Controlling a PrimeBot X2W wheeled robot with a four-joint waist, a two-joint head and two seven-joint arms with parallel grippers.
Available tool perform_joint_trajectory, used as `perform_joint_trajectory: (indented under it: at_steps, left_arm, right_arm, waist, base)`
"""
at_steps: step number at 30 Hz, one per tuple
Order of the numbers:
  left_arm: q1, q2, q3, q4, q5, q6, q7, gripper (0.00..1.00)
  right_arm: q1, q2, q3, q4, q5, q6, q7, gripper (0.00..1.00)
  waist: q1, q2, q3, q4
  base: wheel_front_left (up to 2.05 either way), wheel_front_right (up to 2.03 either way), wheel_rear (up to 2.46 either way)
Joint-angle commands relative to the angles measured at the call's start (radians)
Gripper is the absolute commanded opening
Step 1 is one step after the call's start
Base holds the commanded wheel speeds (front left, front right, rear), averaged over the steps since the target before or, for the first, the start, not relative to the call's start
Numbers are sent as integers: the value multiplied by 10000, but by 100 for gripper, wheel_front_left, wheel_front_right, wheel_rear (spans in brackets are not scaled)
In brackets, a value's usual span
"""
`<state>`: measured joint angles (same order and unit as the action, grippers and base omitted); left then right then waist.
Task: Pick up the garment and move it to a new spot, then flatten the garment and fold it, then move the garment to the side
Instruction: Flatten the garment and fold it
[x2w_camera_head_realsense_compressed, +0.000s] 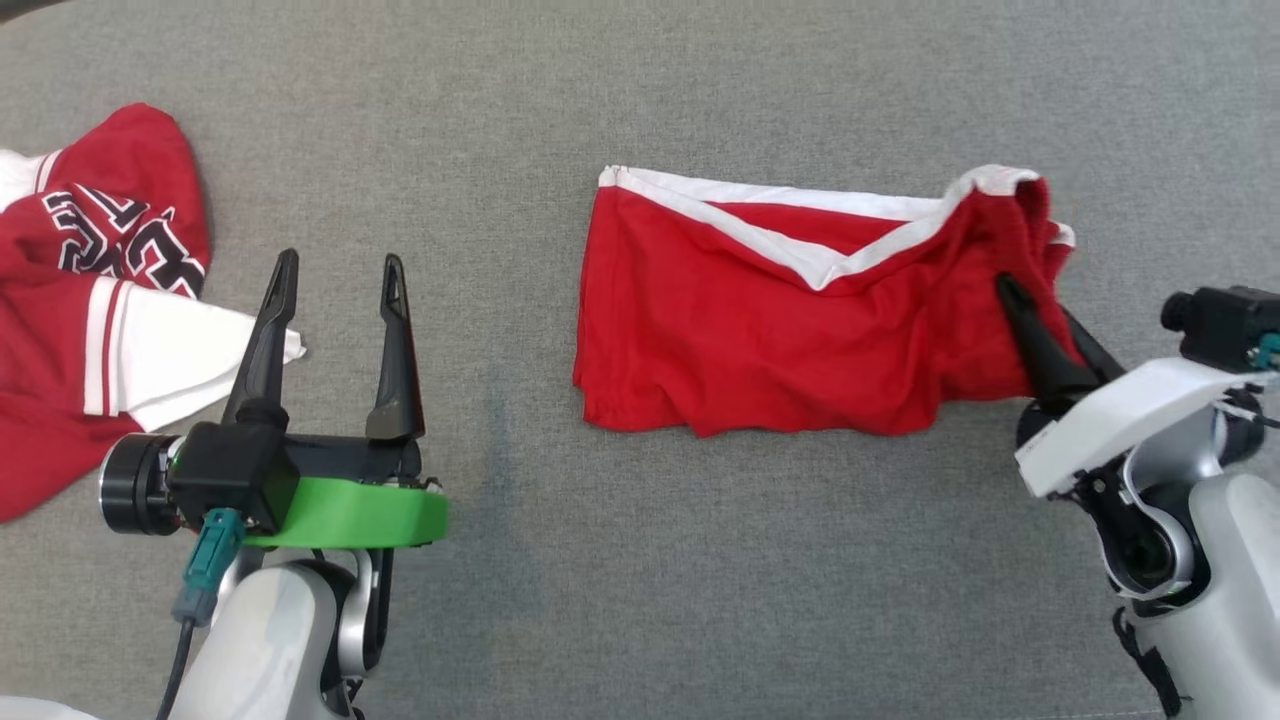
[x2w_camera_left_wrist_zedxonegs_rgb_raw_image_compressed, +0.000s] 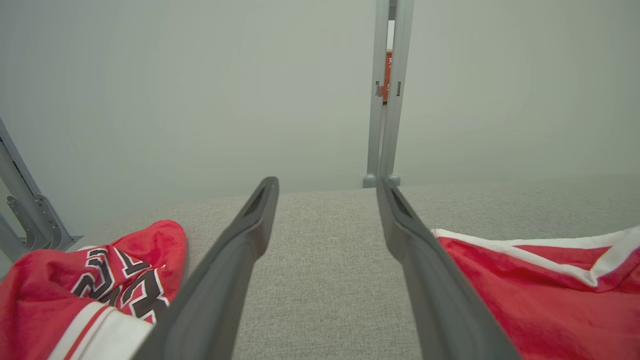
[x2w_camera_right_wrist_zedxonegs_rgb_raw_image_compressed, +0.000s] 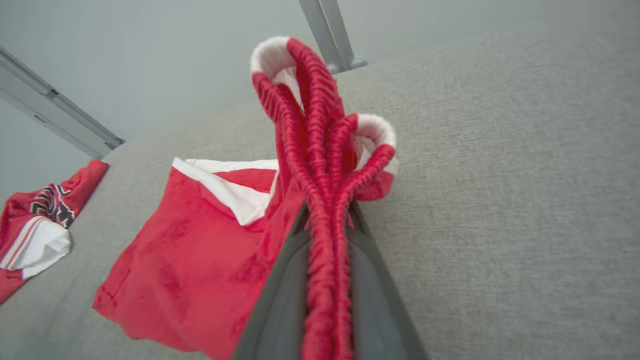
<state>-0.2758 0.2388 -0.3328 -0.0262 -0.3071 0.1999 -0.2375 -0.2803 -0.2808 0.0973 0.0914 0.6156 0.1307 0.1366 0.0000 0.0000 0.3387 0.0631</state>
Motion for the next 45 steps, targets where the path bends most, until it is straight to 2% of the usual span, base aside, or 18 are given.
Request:
perform_joint_trajectory:
  at_steps: [1,5,9,14,19,20,21,22,29,32,39,45]
  left_arm:
    - [85,45,-40,-3,-40,13,18,100]
    - [50,-54,-186,43,-62,-64,22,100]
    - [-89,-223,-378,128,-78,-119,-18,100]
    - [-264,-432,-547,309,-115,-216,-101,100]
    - [-322,-544,-565,454,-121,-242,-178,100]
    - [-317,-543,-552,484,-124,-242,-196,100]
    - [-316,-558,-543,505,-131,-252,-194,100]
    - [-321,-572,-530,521,-134,-254,-202,100]
    - [-266,-530,-358,575,-119,-187,-253,100]
    - [-217,-486,-309,545,-96,-141,-265,100]
    - [115,-215,32,477,-188,55,-270,100]
    - [546,122,449,434,-373,223,-201,100]
  right_arm:
    - [-202,152,226,-265,394,5,370,0]
    - [-637,720,990,-590,1389,4,1525,0]
    - [-1184,1524,1658,17,1789,4,1913,0]
    - [-1978,2011,2342,1296,1835,4,1506,0]
    - [-2567,2143,2706,2534,1578,4,608,0]
    - [-2649,2170,2819,2688,1478,4,455,22]
    - [-2759,2199,2923,2841,1375,4,197,69]
    - [-2844,2212,2968,2942,1285,4,-53,100]
    - [-3001,1690,3913,2803,-450,4,-2570,100]
    - [-2722,1317,3744,2477,-880,2,-3365,100]
    - [-1491,395,1787,982,-1843,1,-3933,100]
    - [181,334,91,-401,-2703,1,-3749,100]
  waist:
    - [0,0,-169,-36]
    - [0,0,-226,206]
    - [0,0,-149,601]
    - [0,0,-5,1186]
    - [0,0,93,1458]
    - [0,0,102,1479]
    - [0,0,114,1495]
    - [0,0,124,1499]
    - [0,0,86,1262]
    - [0,0,10,1077]
    - [0,0,-289,405]
    - [0,0,-644,-160]
  base:
    - [0,0,0]
    - [0,0,0]
    - [0,0,0]
    - [0,0,0]
    - [0,0,0]
    - [0,0,0]
    - [0,0,0]
    - [0,0,0]
    - [0,0,0]
    - [0,0,0]
    - [0,0,0]
    - [0,0,0]
